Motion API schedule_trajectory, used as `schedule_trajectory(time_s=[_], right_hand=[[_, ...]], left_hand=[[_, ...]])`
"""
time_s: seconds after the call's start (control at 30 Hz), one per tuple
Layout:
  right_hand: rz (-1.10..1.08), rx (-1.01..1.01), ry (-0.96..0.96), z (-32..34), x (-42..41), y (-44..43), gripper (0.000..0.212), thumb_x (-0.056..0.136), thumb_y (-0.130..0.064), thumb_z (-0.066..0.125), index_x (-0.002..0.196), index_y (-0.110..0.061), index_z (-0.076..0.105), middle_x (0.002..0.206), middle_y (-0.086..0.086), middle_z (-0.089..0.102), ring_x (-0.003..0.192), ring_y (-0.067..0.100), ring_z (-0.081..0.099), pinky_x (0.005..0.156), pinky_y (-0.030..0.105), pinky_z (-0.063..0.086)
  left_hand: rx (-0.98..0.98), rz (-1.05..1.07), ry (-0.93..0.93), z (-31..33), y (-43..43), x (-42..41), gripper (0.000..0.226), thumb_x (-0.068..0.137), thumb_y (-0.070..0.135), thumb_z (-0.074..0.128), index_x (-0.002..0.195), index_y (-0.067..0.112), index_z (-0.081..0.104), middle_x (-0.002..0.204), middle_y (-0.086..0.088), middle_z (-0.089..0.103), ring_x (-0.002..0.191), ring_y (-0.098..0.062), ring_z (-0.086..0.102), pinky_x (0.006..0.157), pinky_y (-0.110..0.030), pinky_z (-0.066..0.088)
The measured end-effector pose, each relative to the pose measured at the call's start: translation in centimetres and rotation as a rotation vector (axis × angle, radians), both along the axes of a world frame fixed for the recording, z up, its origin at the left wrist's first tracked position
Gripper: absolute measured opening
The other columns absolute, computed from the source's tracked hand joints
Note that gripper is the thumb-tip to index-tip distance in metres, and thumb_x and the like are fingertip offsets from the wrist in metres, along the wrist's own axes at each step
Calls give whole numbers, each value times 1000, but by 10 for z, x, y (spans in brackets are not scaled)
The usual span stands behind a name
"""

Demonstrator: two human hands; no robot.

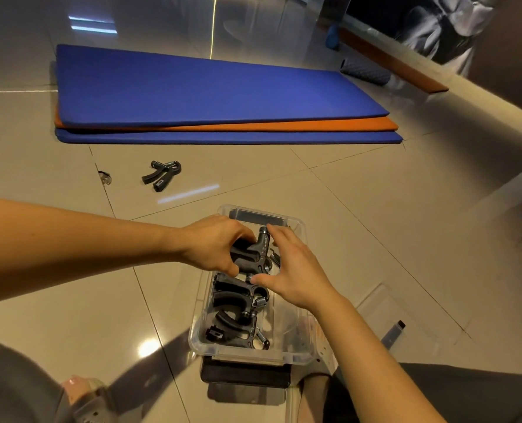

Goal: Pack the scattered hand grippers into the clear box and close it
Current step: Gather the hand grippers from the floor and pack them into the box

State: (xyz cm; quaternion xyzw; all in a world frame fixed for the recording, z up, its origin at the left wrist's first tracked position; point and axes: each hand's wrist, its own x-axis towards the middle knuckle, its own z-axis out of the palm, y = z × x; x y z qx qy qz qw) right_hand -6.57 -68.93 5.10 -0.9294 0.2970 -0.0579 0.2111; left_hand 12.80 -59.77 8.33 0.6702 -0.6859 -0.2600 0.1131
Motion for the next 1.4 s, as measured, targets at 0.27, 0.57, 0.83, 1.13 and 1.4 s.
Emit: schedule_trajectory(time_s=[0.27,0.57,0.83,1.13,1.4], right_hand=[[15,-20,84,-6,5,6,101,76,-53,79,155,-19,26,151,-3,34,130,25,47,102,42,48],[-31,110,70,-23,-10,-1,97,74,-44,82,153,-16,32,144,-3,39,126,20,49,103,34,46],[-23,231,301,-74,-21,2,87,67,-41,85,141,-22,44,130,-2,48,115,20,54,97,36,50],[-1,300,490,-128,-12,9,82,65,-39,90,133,-20,49,127,0,55,111,23,59,94,39,54],[-70,352,528,-151,-8,16,83,67,-32,92,136,-18,48,133,4,56,120,28,58,100,39,50]], left_hand=[[-4,-100,-48,-12,0,-5,46,71,39,79,113,24,66,96,9,71,89,-11,67,83,-36,56],[-39,-126,-141,-43,-8,-3,79,72,59,75,139,30,48,123,11,60,113,-10,49,103,-37,40],[180,-145,-303,-68,-6,38,127,60,79,73,157,20,17,164,-4,22,149,-23,19,121,-41,12],[204,-125,-353,-83,-5,55,155,50,97,58,159,11,-11,165,-11,-21,153,-25,-18,118,-34,-12],[195,-116,-244,-88,2,63,156,51,95,61,157,11,-17,165,-7,-25,152,-20,-19,119,-28,-11]])
